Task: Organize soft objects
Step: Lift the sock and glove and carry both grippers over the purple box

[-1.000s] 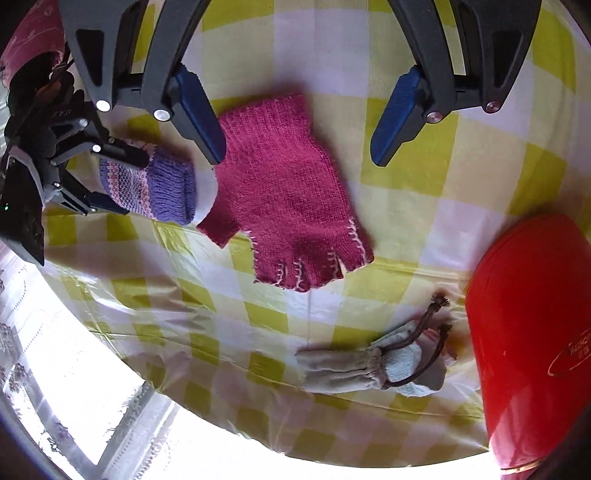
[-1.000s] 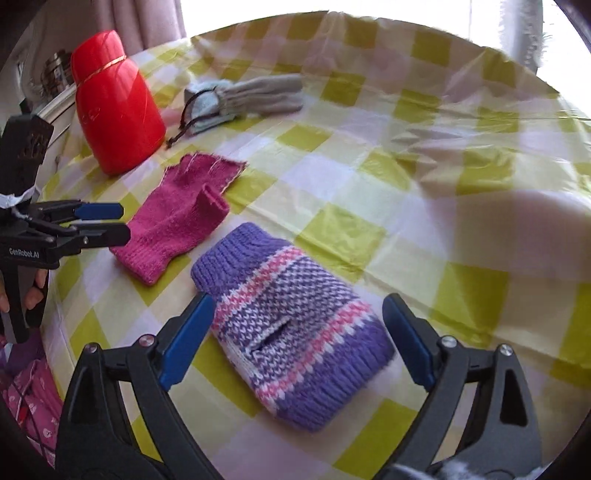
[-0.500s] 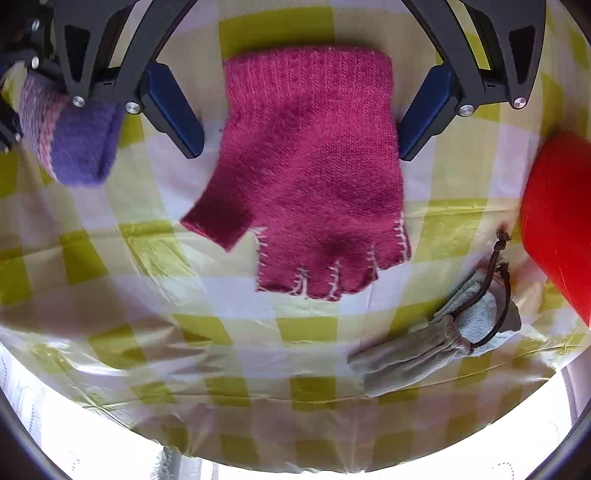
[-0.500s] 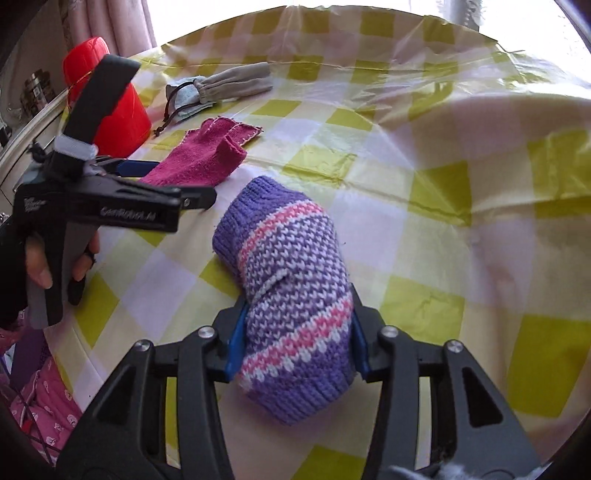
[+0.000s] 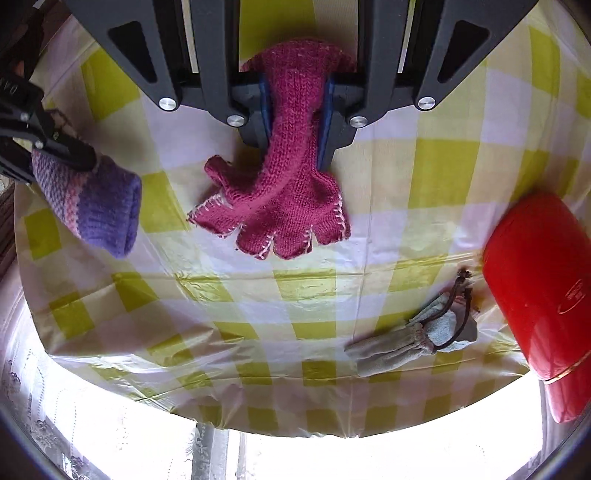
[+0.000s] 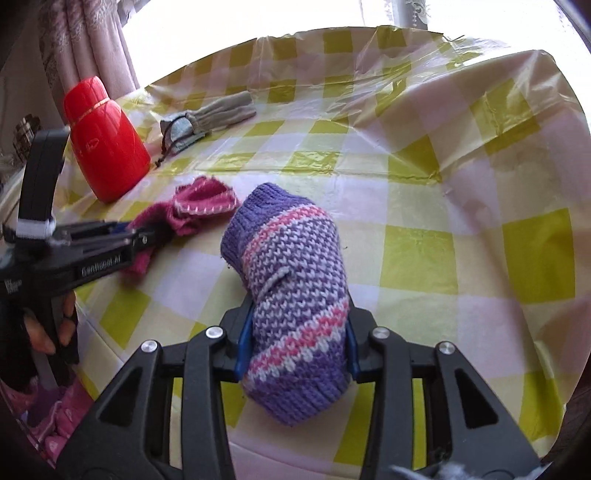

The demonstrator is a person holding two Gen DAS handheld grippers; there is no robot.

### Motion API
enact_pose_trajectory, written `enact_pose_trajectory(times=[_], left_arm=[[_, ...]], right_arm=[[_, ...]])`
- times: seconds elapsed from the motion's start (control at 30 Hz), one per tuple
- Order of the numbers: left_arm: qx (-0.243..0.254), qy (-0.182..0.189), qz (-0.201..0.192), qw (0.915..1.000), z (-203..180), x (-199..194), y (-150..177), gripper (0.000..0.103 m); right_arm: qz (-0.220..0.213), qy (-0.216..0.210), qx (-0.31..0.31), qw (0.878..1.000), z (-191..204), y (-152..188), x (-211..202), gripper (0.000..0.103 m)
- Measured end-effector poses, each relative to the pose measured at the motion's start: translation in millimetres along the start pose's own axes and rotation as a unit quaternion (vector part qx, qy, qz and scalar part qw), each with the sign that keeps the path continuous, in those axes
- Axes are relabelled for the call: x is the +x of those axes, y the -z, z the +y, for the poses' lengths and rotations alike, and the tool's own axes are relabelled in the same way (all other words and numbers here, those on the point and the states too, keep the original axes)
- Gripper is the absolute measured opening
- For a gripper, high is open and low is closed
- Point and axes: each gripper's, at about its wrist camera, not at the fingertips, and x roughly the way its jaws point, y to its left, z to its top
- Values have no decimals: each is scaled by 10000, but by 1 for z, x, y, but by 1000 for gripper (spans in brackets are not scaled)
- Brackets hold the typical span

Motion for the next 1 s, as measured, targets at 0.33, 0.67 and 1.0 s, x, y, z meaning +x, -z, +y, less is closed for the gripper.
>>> enact_pose_trajectory(times=[0.33,0.67,1.0], left_arm=[[-171,-344,-1659,9854,12,-91,5,22],[-92,-340,-2265,9734,21,-144,17,22],[-117,-436,-2503,9671,35,-177,37,23]], right_arm=[[-1629,465,-298,9851,56,5,-76,43],[-2017,712,-1038,9713,111,0,-116,43],[-2133,571,-1341,9661,140,1,-134,43]])
